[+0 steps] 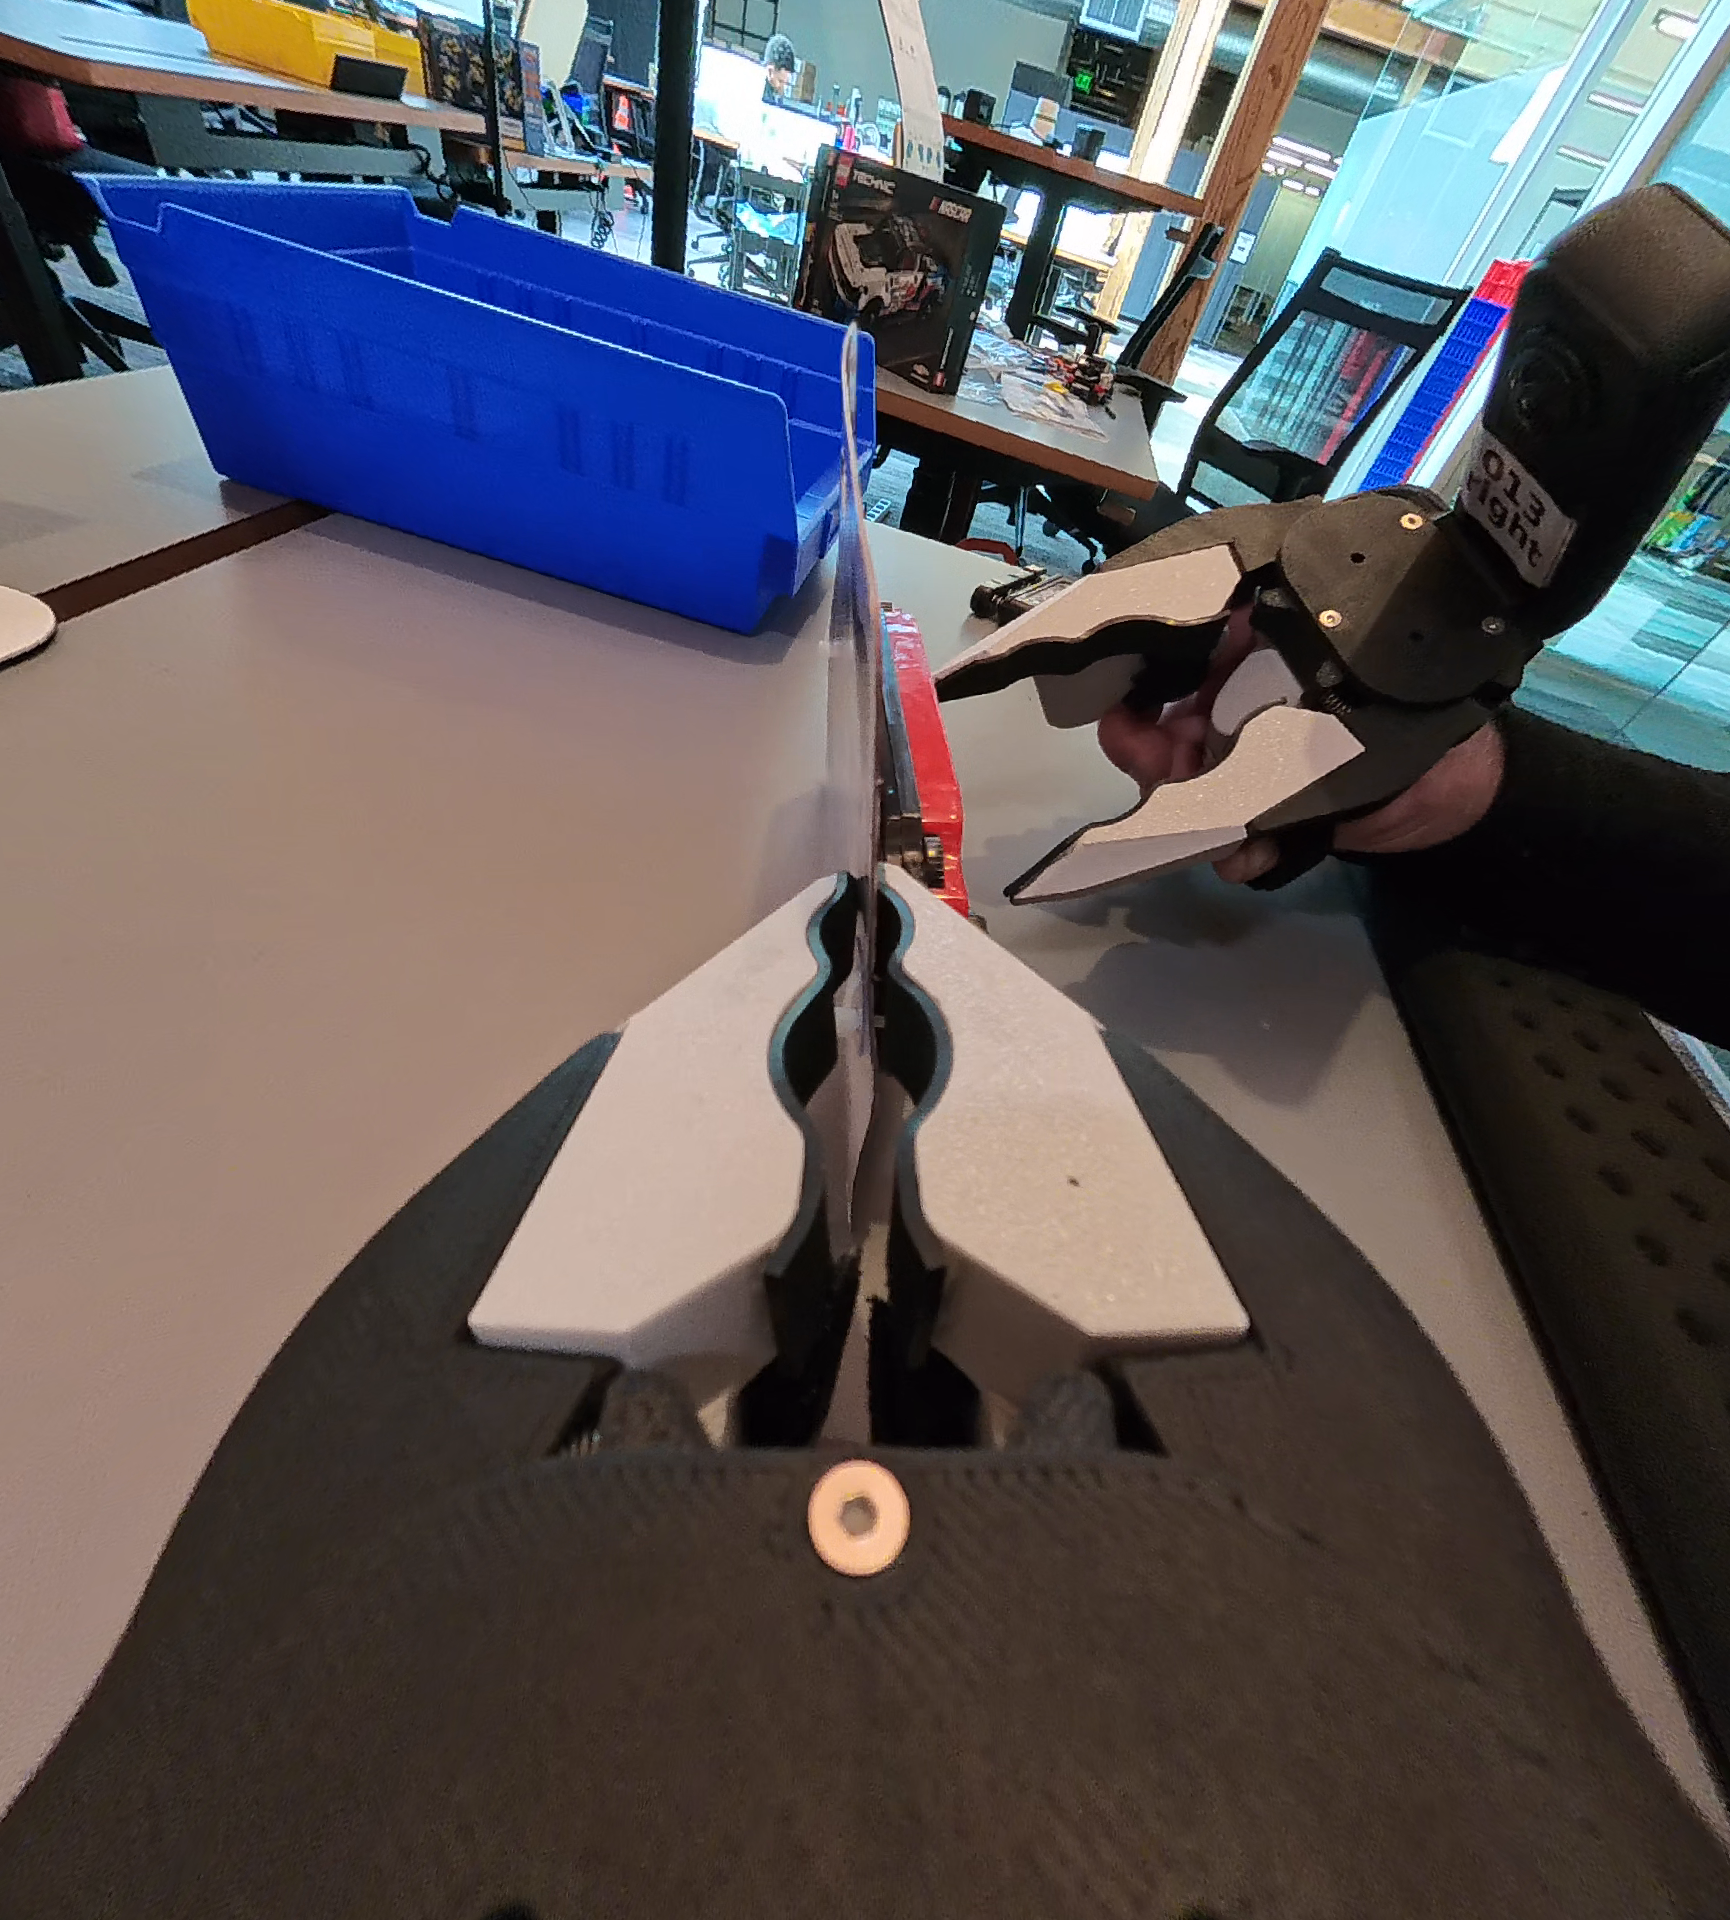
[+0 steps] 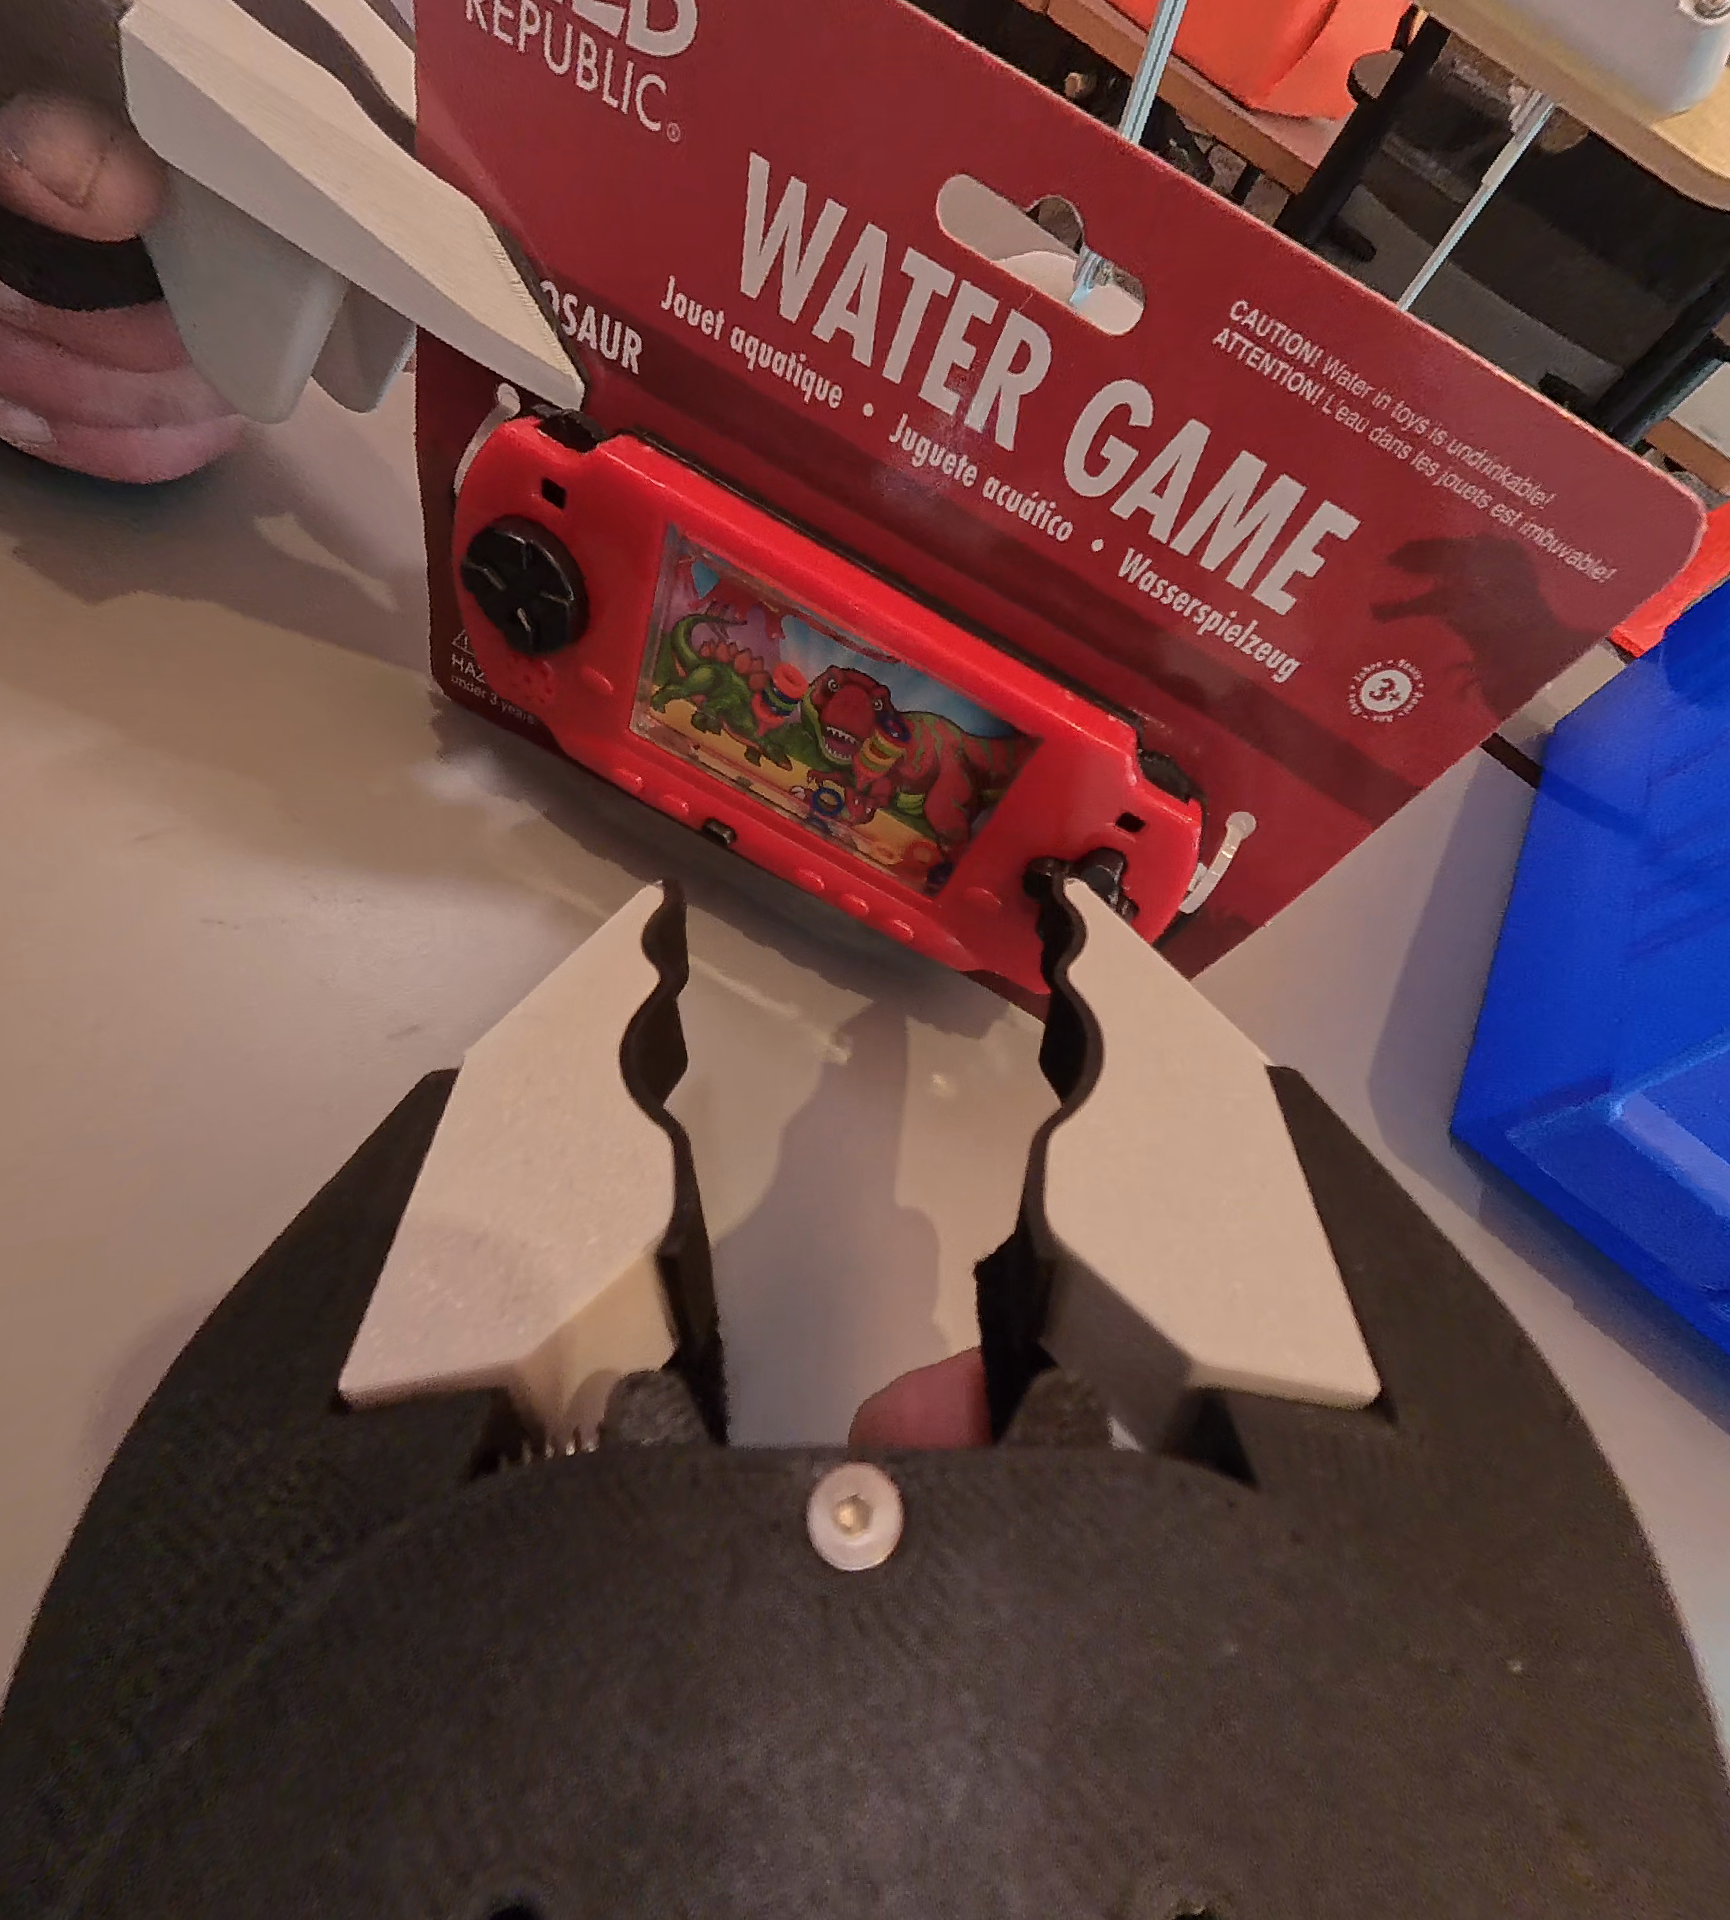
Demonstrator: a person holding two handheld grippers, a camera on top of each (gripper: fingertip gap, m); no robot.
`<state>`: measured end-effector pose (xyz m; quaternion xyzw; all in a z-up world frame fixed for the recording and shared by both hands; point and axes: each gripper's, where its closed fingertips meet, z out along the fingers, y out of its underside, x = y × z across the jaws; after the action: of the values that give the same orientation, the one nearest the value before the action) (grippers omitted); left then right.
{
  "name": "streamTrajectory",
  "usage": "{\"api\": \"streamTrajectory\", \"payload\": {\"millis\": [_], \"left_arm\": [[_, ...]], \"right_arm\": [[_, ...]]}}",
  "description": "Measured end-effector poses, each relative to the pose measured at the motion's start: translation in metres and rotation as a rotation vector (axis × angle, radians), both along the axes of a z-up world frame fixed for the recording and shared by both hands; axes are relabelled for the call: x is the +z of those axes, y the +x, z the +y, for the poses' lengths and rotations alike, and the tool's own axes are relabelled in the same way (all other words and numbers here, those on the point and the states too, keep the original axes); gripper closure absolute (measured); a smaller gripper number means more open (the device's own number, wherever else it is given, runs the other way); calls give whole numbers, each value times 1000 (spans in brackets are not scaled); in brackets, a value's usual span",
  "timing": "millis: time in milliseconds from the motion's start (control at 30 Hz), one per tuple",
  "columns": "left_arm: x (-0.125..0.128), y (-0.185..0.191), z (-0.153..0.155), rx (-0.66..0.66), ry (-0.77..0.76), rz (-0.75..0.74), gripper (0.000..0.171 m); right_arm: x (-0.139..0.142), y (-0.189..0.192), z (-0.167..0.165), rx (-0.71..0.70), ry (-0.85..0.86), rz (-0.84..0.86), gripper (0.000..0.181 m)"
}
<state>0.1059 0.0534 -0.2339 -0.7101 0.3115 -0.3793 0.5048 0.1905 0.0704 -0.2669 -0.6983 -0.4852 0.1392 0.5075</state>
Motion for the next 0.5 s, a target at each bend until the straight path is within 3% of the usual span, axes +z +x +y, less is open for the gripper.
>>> {"api": "streamTrajectory", "payload": {"millis": [300,500], "left_arm": [[-1,-1,2,17,-6,7,171],[-3,-2,5,50,4,33,171]], "right_arm": [[5,1,3,11,-28,39,118],[22,32,1,-11,-34,119,121]]}}
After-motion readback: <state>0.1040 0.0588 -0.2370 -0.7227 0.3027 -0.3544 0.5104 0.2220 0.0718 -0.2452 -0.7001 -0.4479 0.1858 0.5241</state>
